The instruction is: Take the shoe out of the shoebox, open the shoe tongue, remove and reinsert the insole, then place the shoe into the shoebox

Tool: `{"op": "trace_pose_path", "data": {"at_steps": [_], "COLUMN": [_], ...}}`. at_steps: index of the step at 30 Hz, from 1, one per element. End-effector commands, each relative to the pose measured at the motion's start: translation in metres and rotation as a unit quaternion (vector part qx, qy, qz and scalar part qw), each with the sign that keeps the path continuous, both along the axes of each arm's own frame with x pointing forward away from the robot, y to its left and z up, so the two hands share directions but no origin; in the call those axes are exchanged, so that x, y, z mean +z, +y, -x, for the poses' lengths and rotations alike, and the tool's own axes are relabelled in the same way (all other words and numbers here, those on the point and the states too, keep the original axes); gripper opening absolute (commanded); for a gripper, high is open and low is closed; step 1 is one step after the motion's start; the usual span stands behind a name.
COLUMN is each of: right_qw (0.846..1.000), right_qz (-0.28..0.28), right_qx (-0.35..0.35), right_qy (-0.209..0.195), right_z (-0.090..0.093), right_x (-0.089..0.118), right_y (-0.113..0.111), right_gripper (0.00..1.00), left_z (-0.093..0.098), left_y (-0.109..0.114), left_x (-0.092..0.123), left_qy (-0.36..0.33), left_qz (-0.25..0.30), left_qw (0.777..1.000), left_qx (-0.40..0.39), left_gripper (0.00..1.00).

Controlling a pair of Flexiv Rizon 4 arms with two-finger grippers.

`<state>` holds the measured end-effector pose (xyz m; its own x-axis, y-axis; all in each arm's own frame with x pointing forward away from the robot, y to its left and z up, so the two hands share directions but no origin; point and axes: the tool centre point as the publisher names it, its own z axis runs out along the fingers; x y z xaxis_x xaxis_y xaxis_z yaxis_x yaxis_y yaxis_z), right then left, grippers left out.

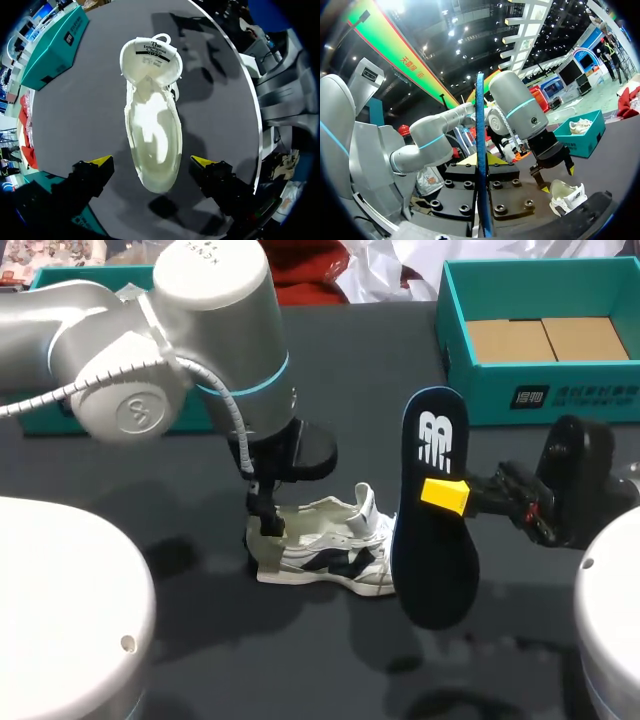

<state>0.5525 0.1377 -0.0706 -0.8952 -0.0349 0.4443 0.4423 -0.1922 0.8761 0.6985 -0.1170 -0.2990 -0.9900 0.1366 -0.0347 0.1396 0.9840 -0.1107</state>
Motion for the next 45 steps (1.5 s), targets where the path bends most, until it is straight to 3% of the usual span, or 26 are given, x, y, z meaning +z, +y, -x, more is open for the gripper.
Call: {"op": "trace_pose_path", "data": {"at_steps": [1,12,29,36,38,45], "right_qw": [1.0,1.0,1.0,1.0,1.0,1.0], "right_qz": [0.001,0.001,0.001,0.001,0.001,0.001], "right_qx": [-0.003,-0.003,-0.003,-0.003,-0.003,-0.003], "right_qy": [0.001,0.001,0.001,0.001,0.001,0.001], "right_z": [0.004,0.004,0.004,0.004,0.004,0.004], "right_x": [0.001,0.001,0.001,0.001,0.001,0.001], "right_y": [0.0,0.0,0.0,0.0,0.0,0.0], "right_gripper": [0.0,0.0,0.0,0.0,0.0,0.0], "left_z": [-0.013,-0.015,-0.036,-0.034,-0.034,-0.031], "left_y": [-0.012,-0.023,-0.054,-0.053,-0.051,-0.049], "left_x": [-0.004,-0.011,-0.05,-0.064,-0.066,-0.073], "left_qy": [0.013,-0.005,-0.004,0.005,0.008,0.017], "left_qz": [-0.015,-0.015,-0.026,-0.026,-0.026,-0.026], "left_qw": [1.0,1.0,0.999,0.999,0.999,0.999], "left_qx": [0.002,0.003,0.018,0.018,0.02,0.021], "left_gripper": [1.0,1.0,1.0,0.76,0.64,0.62]}}
